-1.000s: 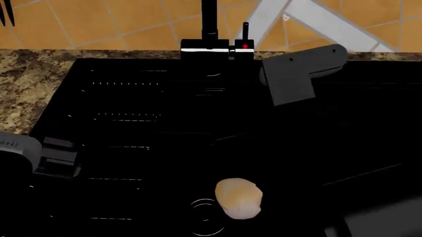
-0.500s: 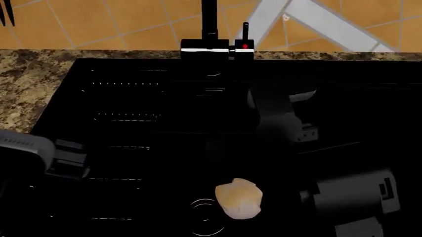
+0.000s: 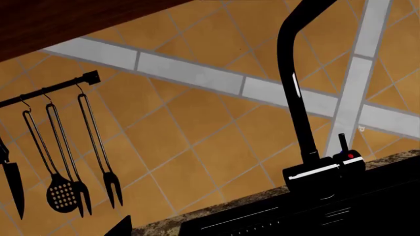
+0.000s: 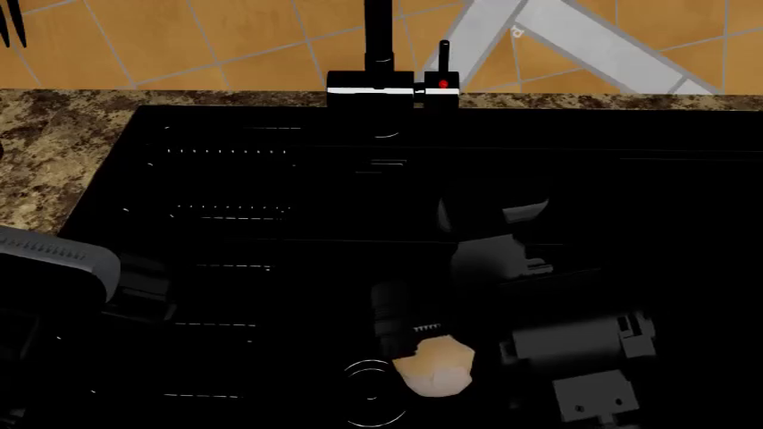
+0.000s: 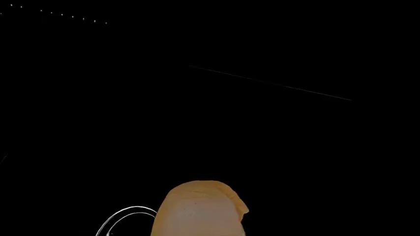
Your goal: Pick the chicken breast from the sink and place it on the plate located on the counter
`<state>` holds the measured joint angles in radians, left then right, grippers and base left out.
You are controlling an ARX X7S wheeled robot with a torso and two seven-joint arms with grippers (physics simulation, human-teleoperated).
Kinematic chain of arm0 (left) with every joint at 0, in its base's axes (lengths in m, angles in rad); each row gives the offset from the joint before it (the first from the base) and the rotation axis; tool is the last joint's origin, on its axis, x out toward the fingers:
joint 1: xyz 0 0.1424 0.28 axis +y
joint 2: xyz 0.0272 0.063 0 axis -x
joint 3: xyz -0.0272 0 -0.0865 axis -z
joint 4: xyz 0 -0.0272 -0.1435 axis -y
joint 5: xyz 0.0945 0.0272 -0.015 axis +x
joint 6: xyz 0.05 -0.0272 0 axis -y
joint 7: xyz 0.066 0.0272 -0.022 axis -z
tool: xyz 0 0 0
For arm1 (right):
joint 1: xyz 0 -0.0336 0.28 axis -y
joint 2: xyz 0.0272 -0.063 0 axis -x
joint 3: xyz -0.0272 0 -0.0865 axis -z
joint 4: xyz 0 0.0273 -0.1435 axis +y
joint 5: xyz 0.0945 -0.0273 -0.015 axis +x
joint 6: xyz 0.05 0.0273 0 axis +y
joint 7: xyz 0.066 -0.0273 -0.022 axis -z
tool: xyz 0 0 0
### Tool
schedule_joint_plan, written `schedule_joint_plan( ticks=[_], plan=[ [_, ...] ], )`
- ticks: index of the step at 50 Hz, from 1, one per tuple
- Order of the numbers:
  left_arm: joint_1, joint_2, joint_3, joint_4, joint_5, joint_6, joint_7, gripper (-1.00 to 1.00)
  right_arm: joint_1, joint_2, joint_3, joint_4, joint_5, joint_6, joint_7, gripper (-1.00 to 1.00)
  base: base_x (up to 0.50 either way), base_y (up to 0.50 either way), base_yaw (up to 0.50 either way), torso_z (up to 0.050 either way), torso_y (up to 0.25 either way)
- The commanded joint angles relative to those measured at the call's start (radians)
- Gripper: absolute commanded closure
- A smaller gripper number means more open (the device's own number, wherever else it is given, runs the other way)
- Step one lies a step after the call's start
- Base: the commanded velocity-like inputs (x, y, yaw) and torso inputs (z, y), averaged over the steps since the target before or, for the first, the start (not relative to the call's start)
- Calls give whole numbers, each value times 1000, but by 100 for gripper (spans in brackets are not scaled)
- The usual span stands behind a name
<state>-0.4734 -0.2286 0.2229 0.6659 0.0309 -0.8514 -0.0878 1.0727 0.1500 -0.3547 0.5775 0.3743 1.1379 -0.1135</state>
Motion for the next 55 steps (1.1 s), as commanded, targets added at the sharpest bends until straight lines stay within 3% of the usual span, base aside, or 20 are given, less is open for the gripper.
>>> schedule_joint_plan(
  ticks=[1,29,39,40,50,55],
  plan=[
    [5,-4,-4,-11,-8,14,-3,-100,9,-23,-38,143,-16,-87,-39,-100,0,0,0,0,0],
    [5,-11,0,-32,-23,30,-10,-100,124,-136,-107,720,-69,-423,-159,-100,0,0,0,0,0],
    [8,-15,-3,-31,-29,32,-14,-100,96,-142,-99,729,-90,-422,-170,-100,0,0,0,0,0],
    [8,-15,-2,-29,-29,30,-14,-100,97,-142,-95,729,-92,-424,-166,100,0,0,0,0,0],
    [6,-17,2,-14,-32,20,-18,-100,103,-138,-93,713,-85,-418,-177,100,0,0,1,0,0],
    [6,-17,5,-13,-34,20,-19,-100,23,-87,-85,444,-52,-273,-133,100,2,0,1,0,0]
  ],
)
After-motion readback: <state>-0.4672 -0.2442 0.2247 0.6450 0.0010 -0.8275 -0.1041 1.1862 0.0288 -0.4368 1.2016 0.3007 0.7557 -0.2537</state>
